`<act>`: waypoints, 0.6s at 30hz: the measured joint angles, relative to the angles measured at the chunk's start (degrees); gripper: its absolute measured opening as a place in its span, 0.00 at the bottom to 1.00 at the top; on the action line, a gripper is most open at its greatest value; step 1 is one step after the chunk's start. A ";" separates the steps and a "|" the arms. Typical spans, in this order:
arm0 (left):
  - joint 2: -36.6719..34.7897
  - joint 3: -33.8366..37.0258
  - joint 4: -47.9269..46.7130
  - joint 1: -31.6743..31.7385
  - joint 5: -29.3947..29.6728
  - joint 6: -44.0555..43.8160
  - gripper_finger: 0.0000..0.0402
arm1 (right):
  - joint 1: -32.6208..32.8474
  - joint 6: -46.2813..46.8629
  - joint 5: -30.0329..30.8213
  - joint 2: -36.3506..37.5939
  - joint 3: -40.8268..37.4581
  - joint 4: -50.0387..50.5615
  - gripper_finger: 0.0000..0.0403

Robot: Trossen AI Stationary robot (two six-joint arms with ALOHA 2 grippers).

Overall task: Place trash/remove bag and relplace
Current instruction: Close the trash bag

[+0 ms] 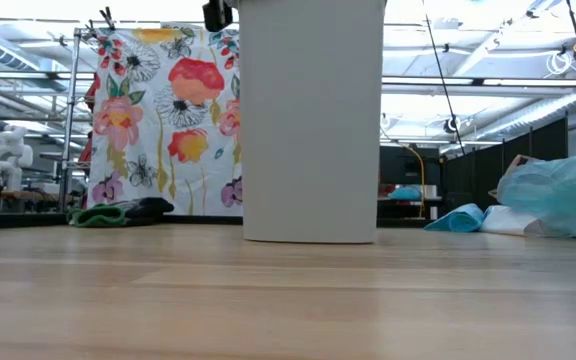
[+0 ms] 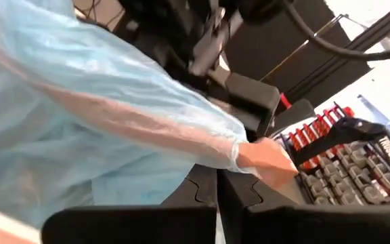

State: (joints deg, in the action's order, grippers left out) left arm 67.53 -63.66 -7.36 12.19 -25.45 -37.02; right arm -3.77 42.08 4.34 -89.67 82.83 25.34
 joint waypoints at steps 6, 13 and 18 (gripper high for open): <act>-3.51 -0.02 -4.96 0.04 4.10 0.06 0.00 | -0.09 -0.61 -0.04 0.00 0.04 0.05 0.23; -8.23 0.00 -8.78 -0.02 9.64 0.89 0.00 | -0.32 -0.77 -0.18 0.04 0.04 -0.07 0.23; -8.38 0.02 -8.10 -1.80 10.62 -0.14 0.00 | -0.72 -0.78 -0.20 0.06 0.07 -0.13 0.23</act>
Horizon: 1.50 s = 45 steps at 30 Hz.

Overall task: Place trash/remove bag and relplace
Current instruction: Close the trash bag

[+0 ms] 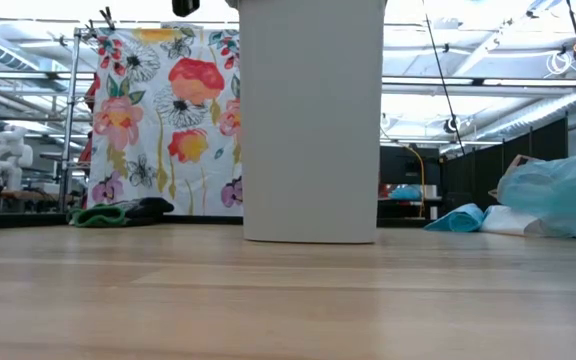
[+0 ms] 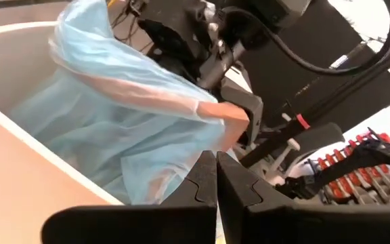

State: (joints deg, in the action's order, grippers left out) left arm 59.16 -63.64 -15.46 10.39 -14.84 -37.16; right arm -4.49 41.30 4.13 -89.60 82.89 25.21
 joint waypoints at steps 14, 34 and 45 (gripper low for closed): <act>0.69 0.02 2.36 -5.02 9.51 1.19 0.00 | -0.73 -0.92 -1.52 0.02 0.04 -0.21 0.23; 4.61 0.04 9.52 -4.85 9.76 1.96 0.00 | -0.72 -1.51 -2.95 0.04 0.04 -0.48 0.23; 4.61 0.04 8.83 -5.28 7.37 1.74 0.00 | -0.70 -0.87 -3.00 0.04 0.04 -0.48 0.23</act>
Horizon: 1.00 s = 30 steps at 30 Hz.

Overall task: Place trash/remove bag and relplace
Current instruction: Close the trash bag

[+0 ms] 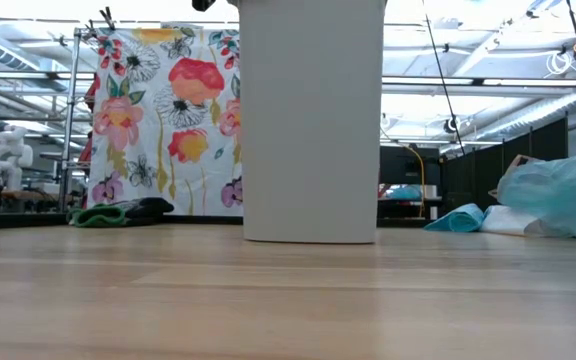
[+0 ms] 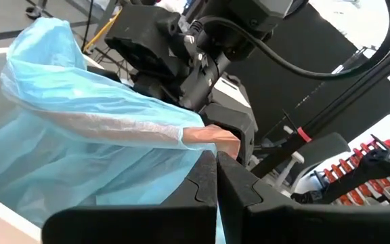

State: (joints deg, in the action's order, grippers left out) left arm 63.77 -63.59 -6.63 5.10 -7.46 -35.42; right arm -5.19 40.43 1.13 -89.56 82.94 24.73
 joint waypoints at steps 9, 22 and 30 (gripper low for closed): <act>-2.12 0.00 0.35 0.00 -1.76 3.31 0.00 | 0.00 0.35 0.02 0.00 0.00 0.02 0.23; -2.08 0.00 3.10 0.00 -1.57 4.31 0.23 | 0.00 -0.10 0.02 0.00 0.00 0.02 0.23; -2.08 0.00 2.69 0.00 -2.38 3.66 0.29 | 0.00 -0.16 0.04 0.00 0.00 0.02 0.23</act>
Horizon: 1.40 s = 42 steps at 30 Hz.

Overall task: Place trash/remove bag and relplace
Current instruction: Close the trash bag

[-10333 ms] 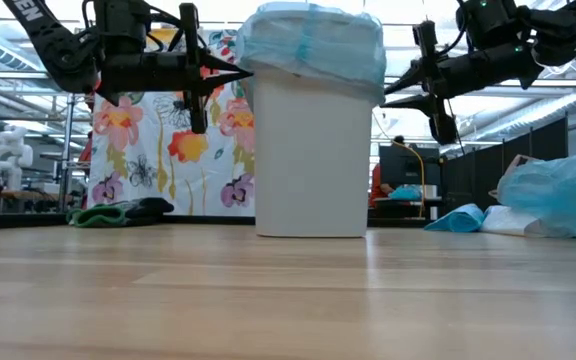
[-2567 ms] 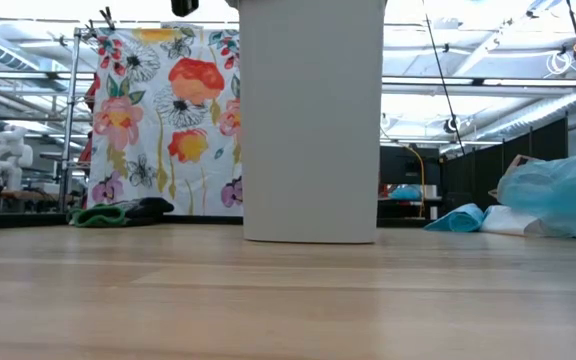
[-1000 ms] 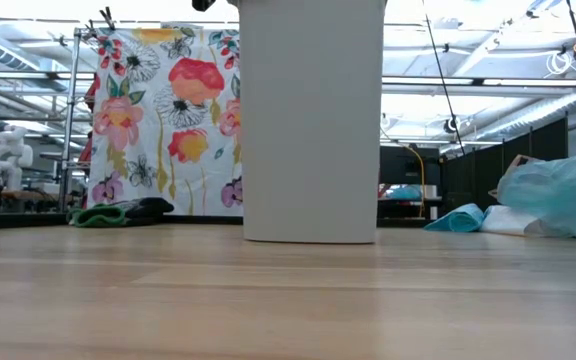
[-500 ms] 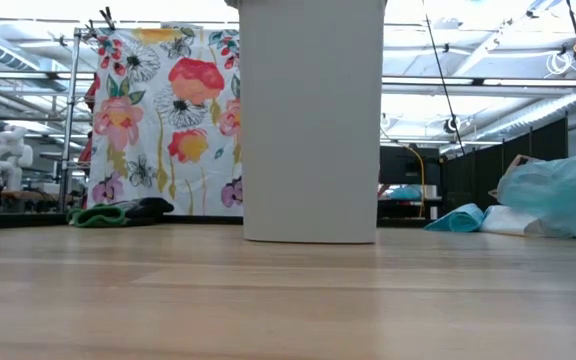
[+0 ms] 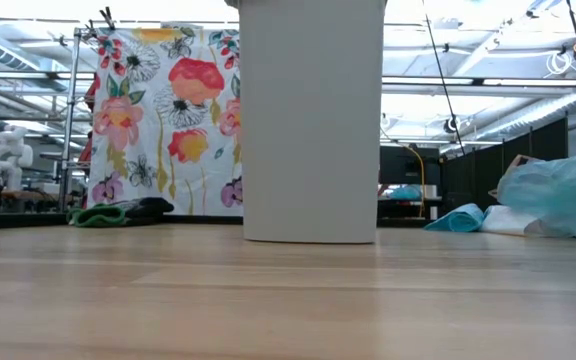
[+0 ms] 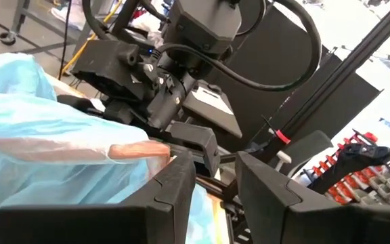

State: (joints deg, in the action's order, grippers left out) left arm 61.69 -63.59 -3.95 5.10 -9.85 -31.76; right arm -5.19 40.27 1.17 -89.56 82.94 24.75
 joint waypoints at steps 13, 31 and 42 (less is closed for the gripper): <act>-0.50 -0.01 -4.19 0.00 4.31 0.73 0.29 | 0.02 0.59 0.00 0.00 0.00 -0.02 0.23; 2.54 0.02 -3.92 0.00 10.45 0.66 0.17 | 0.04 0.46 0.00 0.00 0.00 -0.01 0.23; 1.08 -0.76 -0.71 0.02 9.69 1.02 0.01 | -0.39 1.01 0.13 0.04 0.02 1.20 0.23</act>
State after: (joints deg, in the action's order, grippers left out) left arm 62.77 -64.35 -4.65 5.13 -0.15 -30.74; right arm -5.59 41.28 1.30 -89.51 82.96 25.96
